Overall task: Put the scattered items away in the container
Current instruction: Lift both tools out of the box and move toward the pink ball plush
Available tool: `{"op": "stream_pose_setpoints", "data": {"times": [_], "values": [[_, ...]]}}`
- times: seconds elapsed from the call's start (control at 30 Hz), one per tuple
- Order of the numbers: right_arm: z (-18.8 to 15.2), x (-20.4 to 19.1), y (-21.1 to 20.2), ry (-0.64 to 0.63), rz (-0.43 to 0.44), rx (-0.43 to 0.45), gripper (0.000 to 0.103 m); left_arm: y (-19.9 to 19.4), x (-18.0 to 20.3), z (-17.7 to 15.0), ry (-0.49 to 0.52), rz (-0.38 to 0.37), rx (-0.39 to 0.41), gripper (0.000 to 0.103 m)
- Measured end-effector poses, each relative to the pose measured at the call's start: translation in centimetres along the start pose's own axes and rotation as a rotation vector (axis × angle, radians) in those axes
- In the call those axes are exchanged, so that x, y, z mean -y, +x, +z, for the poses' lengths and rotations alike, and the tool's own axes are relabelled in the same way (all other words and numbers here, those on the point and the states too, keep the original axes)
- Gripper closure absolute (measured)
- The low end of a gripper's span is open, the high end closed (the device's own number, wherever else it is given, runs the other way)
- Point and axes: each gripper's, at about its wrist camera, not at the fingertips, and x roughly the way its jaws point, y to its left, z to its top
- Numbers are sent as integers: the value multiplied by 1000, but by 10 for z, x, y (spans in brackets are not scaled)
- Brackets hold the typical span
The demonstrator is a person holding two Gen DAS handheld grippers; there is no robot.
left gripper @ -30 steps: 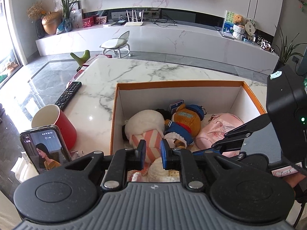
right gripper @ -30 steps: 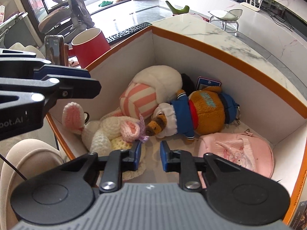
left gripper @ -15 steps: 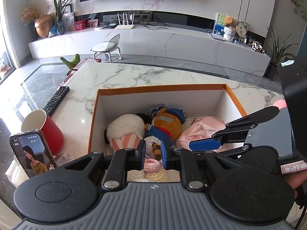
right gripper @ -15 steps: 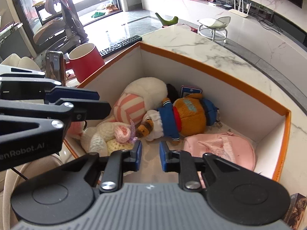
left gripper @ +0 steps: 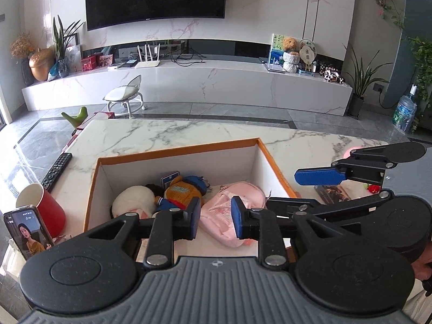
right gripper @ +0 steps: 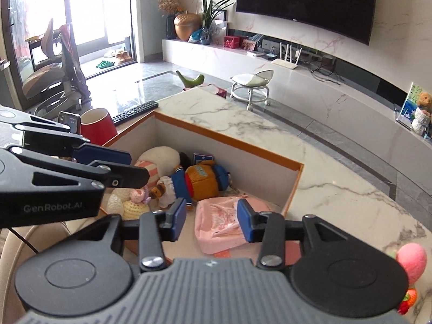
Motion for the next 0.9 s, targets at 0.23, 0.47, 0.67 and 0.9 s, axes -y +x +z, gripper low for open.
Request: {"op": "stream_pose_setpoints", "data": {"times": [0.23, 0.47, 0.67, 0.9], "values": [[-24, 17, -63, 29, -149, 110, 48, -20, 48, 4, 68, -40, 99, 50], [-62, 40, -124, 111, -303, 197, 40, -32, 105, 3, 131, -111, 182, 34], [-101, 63, -165, 209, -420, 231, 34, -33, 151, -4, 161, -192, 219, 24], [-145, 82, -197, 335, -557, 266, 31, -23, 189, -19, 182, -243, 214, 21]]}}
